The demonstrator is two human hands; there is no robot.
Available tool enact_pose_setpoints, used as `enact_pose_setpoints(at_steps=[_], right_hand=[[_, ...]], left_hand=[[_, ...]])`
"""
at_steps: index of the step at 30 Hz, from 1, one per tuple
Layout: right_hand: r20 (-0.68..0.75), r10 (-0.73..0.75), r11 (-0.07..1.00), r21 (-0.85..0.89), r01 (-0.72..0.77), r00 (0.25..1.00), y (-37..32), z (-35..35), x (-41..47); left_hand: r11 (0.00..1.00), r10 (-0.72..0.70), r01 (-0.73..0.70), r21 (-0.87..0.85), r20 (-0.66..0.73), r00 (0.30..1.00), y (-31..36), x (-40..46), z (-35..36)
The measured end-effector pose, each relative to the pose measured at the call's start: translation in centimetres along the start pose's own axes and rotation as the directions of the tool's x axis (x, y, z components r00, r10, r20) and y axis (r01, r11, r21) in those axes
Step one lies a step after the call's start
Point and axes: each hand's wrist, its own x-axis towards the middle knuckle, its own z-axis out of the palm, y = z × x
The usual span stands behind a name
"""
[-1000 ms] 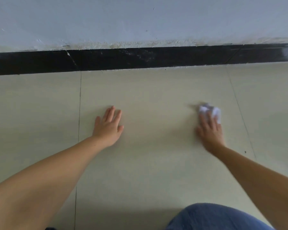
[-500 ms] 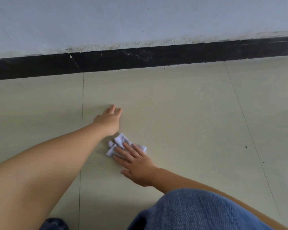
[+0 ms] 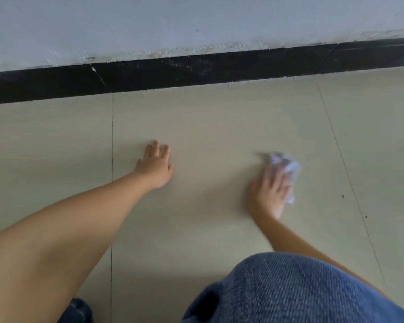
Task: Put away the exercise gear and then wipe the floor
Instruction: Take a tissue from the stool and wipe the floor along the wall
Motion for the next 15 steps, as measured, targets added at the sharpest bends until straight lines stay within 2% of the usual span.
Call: enact_pose_setpoints(at_steps=[1,2,3,4,5,6,7,8,10,13,15], right_hand=[[0.046,-0.218,0.974,-0.05,0.221,0.975,-1.9,1.4,-2.5],[0.112,-0.448,0.883,-0.101,0.459,0.887,-3.4,2.7,-5.1],[0.202,-0.647,0.725,-0.134,0.675,0.735,-4.2,3.6,-7.1],[0.292,-0.777,0.544,-0.136,0.828,0.558,-4.5,4.2,-8.3],[0.373,-0.83,0.401,-0.115,0.909,0.414,-4.4,4.2,-8.7],[0.416,-0.85,0.314,-0.095,0.945,0.324,-3.9,3.9,-8.3],[0.416,-0.865,0.268,-0.089,0.959,0.281,-3.0,3.6,-7.4],[0.416,-0.867,0.262,-0.087,0.961,0.274,-1.7,3.2,-6.4],[0.4,-0.841,0.347,-0.118,0.931,0.364,2.1,1.7,-4.1],[0.294,-0.731,0.59,-0.181,0.787,0.616,10.0,-1.8,0.0],[0.179,-0.514,0.823,-0.172,0.541,0.839,14.6,-4.8,2.8]], left_hand=[[1.0,-0.002,0.002,-0.005,0.001,1.0,0.0,0.0,0.0],[1.0,-0.01,0.01,-0.013,-0.002,1.0,0.2,0.0,0.0],[0.999,-0.026,0.025,-0.021,-0.012,1.0,0.4,0.0,-0.1],[0.999,-0.044,0.044,-0.029,-0.029,0.999,0.7,-0.1,-0.1],[0.998,-0.059,0.057,-0.03,-0.052,0.997,1.1,-0.1,0.0],[0.998,-0.062,0.06,-0.024,-0.078,0.995,1.7,-0.2,0.1],[0.999,-0.049,0.048,-0.012,-0.108,0.993,2.3,-0.4,0.3],[1.0,-0.02,0.02,0.002,-0.136,0.99,3.0,-0.5,0.6],[0.998,0.064,-0.059,0.033,-0.176,0.982,4.5,-0.7,1.3],[0.981,0.188,-0.176,0.077,-0.198,0.962,7.0,-1.1,2.3],[0.968,0.247,-0.235,0.085,-0.193,0.95,8.6,-1.3,2.7]])
